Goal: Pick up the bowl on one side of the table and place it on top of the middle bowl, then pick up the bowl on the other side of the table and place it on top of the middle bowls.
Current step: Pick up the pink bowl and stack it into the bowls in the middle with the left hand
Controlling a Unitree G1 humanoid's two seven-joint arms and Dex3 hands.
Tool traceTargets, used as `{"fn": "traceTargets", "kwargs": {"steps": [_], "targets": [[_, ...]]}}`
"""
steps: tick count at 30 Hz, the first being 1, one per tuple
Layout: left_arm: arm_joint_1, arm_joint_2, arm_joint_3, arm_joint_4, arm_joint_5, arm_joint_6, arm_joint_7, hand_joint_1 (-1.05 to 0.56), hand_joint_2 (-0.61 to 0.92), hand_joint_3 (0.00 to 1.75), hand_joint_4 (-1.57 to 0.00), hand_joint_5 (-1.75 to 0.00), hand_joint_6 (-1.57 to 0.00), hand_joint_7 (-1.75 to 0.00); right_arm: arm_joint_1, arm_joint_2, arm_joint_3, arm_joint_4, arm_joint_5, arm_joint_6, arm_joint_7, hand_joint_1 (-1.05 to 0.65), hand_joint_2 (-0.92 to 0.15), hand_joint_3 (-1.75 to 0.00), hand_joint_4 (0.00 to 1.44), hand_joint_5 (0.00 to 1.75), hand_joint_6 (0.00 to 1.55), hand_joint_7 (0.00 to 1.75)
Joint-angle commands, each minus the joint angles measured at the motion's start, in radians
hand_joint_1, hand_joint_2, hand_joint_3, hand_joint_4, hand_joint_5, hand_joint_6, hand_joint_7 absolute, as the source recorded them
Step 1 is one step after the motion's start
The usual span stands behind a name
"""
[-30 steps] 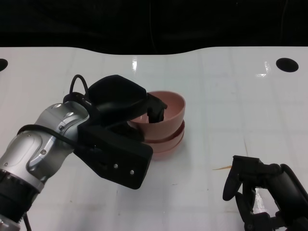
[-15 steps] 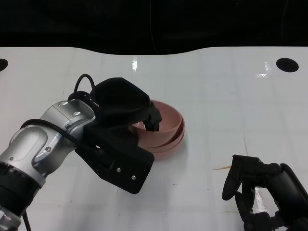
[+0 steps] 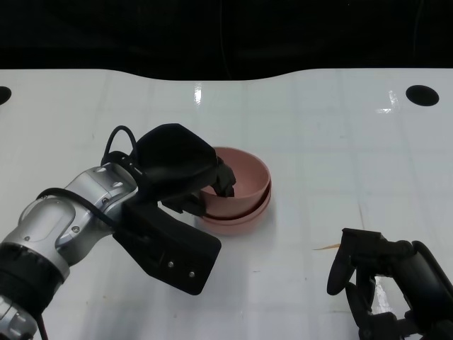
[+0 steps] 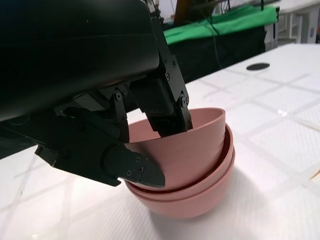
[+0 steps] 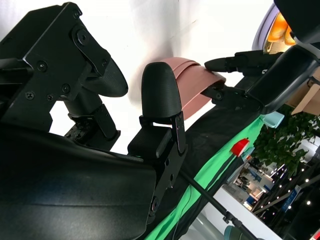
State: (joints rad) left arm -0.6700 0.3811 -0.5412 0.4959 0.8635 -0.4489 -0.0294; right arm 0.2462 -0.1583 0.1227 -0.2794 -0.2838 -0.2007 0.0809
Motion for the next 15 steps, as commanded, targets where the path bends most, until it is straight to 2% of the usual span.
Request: {"fn": "traceTargets", "kwargs": {"steps": [1,5,12,14,15], "targets": [[-0.013,0.003,-0.006,0.021,0.017,0.003,0.036,-0.35,0.92,0.15,-0.8,-1.02,-1.13,-0.08,0.005,-0.002,-0.004,-0.015,0.007,0.007,-0.004,0.0,-0.19,-1.62,0.91,1.75,0.8,1.53],[-0.019,0.004,-0.016,0.036,0.028,-0.005,0.061,-0.34,0.92,0.12,-0.83,-1.03,-1.15,-0.08,0.007,-0.002,-0.003,-0.018,0.003,0.009,-0.006,0.0,-0.19,-1.62,0.91,1.75,0.8,1.53],[-0.021,-0.002,-0.016,0.048,0.005,-0.002,0.029,-0.33,0.92,0.11,-0.8,-1.04,-1.16,-0.09,0.005,-0.002,-0.003,-0.015,0.004,0.003,-0.007,0.01,-0.19,-1.63,0.91,1.75,0.8,1.53],[-0.024,0.005,-0.027,0.052,0.004,0.0,-0.011,-0.33,0.92,0.12,-0.78,-0.91,-1.1,-0.06,0.007,0.0,-0.003,-0.021,0.01,0.014,-0.003,0.0,-0.2,-1.62,0.91,1.75,0.8,1.53],[-0.023,0.009,-0.029,0.05,0.001,-0.001,-0.027,-0.33,0.92,0.13,-0.76,-0.87,-1.0,-0.02,0.008,0.001,-0.003,-0.022,0.011,0.016,-0.002,0.0,-0.2,-1.62,0.91,1.75,0.8,1.53]]}}
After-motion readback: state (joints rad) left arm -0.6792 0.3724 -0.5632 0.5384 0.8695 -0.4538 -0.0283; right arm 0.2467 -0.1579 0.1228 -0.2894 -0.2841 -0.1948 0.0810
